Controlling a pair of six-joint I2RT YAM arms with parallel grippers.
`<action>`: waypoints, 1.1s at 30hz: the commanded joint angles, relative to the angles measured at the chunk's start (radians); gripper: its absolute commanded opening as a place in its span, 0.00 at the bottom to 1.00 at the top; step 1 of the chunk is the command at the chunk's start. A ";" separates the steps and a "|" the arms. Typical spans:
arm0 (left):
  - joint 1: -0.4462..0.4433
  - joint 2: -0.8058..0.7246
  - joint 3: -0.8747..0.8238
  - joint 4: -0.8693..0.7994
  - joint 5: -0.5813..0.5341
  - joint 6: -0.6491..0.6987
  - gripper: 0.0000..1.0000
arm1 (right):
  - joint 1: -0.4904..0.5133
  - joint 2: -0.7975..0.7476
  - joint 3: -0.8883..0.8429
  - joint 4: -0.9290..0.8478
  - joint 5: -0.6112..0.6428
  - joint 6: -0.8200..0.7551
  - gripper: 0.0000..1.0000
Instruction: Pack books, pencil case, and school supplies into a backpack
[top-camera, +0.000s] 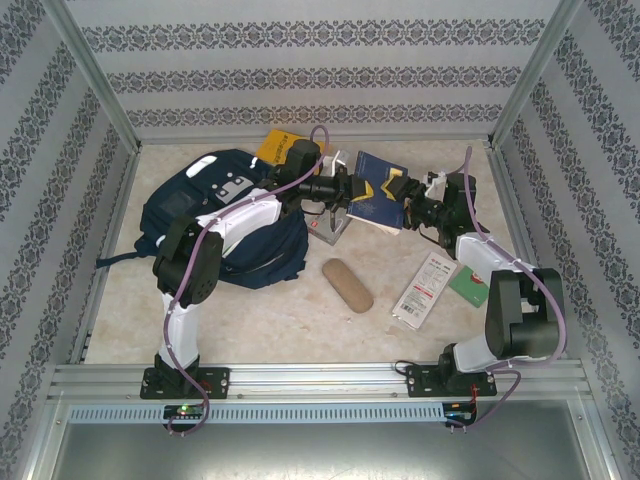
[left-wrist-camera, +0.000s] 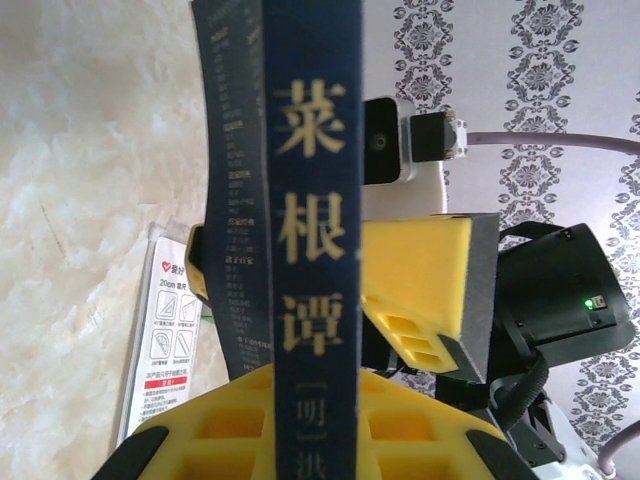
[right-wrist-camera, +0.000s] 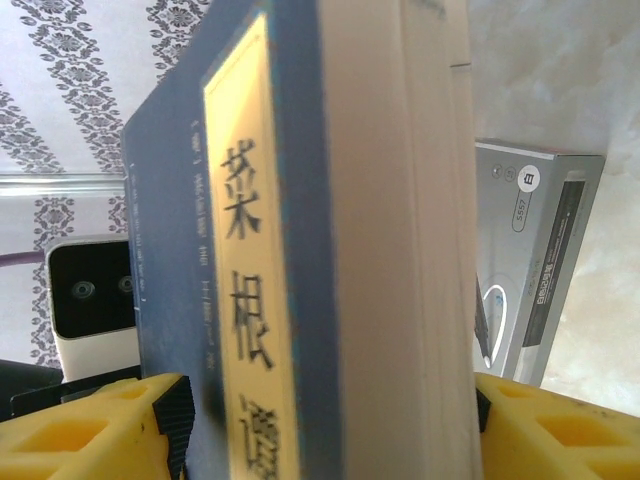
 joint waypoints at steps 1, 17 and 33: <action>0.012 -0.054 0.011 0.053 0.031 -0.003 0.00 | -0.001 0.013 -0.010 0.039 -0.032 -0.013 0.71; 0.027 -0.030 0.023 -0.014 0.045 0.054 0.00 | -0.015 0.012 0.025 0.075 -0.101 -0.011 0.31; 0.121 -0.061 0.169 -0.789 -0.271 0.607 0.53 | 0.015 0.008 0.047 0.006 -0.035 -0.075 0.00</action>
